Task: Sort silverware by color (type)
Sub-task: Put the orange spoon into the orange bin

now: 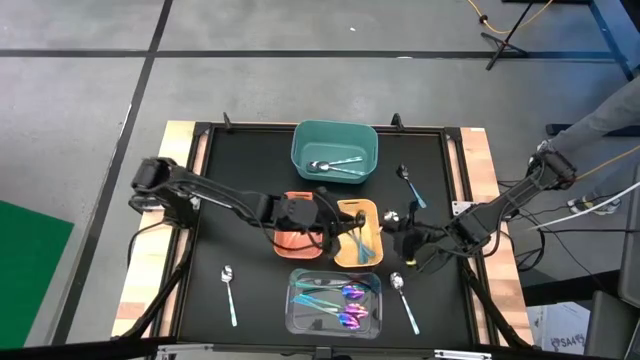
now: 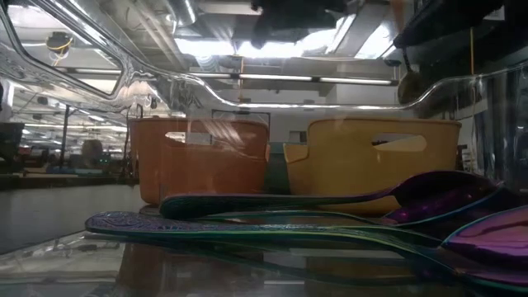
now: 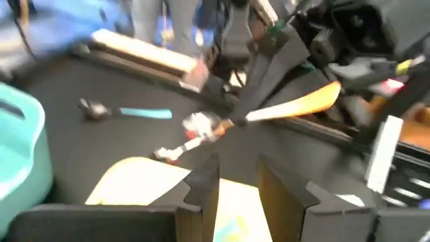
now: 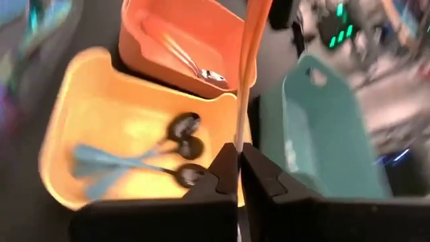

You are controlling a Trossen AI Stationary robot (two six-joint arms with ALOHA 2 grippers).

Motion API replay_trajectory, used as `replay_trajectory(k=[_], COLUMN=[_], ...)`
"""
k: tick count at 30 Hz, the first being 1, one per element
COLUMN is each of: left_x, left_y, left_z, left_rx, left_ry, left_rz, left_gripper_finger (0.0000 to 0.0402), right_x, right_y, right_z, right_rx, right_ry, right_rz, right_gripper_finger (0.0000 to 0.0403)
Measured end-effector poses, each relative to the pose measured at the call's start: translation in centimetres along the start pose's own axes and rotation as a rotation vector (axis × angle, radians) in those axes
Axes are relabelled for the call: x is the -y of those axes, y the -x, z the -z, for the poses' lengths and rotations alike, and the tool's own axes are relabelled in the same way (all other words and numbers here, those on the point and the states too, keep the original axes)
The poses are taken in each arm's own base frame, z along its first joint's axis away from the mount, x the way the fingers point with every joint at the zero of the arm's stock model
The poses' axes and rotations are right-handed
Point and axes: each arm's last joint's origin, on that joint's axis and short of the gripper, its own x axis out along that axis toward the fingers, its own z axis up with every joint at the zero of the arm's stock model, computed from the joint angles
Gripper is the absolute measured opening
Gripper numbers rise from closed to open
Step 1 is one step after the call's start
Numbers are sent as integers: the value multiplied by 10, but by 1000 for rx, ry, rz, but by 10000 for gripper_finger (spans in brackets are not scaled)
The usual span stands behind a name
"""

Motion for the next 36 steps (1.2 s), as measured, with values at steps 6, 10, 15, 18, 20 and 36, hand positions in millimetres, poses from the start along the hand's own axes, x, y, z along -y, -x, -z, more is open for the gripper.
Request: replay_trajectory(k=[6,10,15,18,20,36], left_x=[-5,-10,-15,-17,-18,-15], left_y=[29,35,31,29,28,29], left_z=[-21,-29,-28,-28,-29,-32], left_rx=[-75,-95,-149,-173,-174,-173], left_ry=[186,300,400,432,454,482], left_rz=[80,142,187,206,216,290], left_gripper_finger=[93,93,93,93,93,93], right_x=[-10,-15,-17,-18,-20,-18], right_y=[-12,-20,-24,-26,-28,-27], right_z=[-7,-16,-28,-32,-34,-54], right_rx=[9,7,5,7,6,28], right_ry=[414,564,678,754,799,812], right_rz=[56,194,334,353,361,504], right_gripper_finger=[0,0,0,0,0,0])
